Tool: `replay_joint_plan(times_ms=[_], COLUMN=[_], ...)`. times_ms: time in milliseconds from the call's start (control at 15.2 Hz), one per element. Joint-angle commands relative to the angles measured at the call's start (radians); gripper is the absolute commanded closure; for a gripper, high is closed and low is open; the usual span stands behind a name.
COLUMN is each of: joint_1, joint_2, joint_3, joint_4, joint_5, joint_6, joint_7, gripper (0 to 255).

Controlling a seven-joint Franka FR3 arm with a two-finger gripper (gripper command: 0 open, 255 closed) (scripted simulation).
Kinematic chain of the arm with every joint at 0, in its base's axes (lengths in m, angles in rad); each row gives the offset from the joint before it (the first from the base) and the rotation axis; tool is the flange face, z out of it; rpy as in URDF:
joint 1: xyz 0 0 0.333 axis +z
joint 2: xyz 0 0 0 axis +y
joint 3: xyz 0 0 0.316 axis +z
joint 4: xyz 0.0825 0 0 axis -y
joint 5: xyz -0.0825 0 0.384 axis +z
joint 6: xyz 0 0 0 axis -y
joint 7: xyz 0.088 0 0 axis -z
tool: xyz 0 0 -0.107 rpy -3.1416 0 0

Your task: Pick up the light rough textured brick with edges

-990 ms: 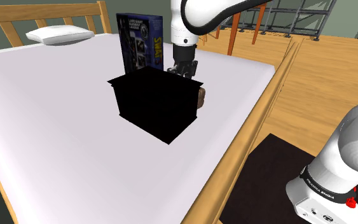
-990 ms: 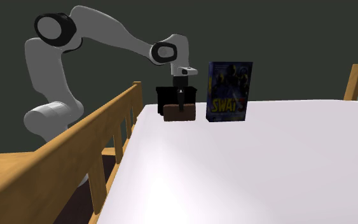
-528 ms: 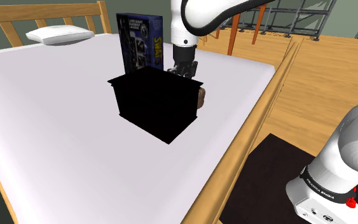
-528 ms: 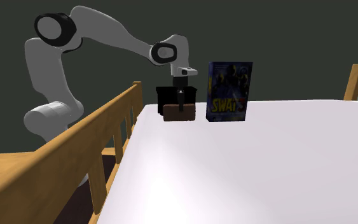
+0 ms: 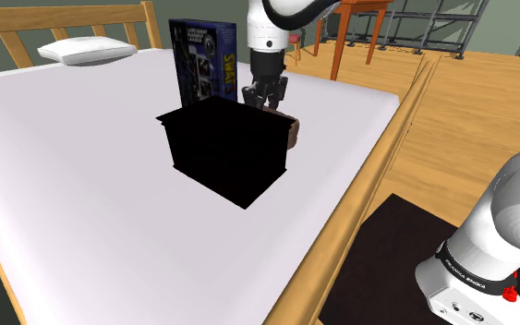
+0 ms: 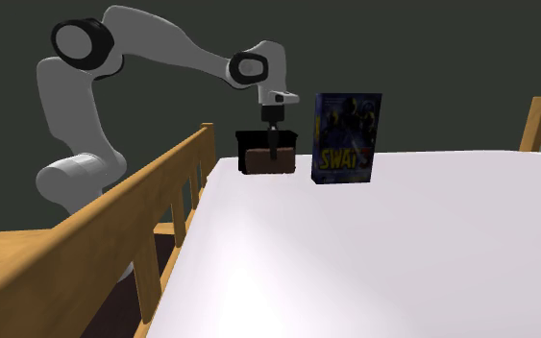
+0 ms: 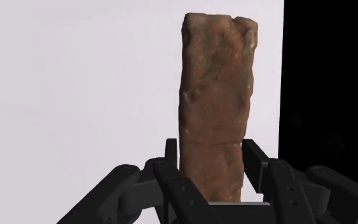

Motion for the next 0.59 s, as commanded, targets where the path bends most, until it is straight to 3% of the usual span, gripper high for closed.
replay_joint_plan(times_ms=[0, 528], joint_1=[0.0, -0.001], joint_2=[-0.004, -0.005], joint_3=[0.0, -0.001], joint_4=[0.022, 0.103], joint_5=[0.001, 0.001], joint_6=[-0.025, -0.108], joint_7=[-0.001, -0.002], gripper=[255, 255])
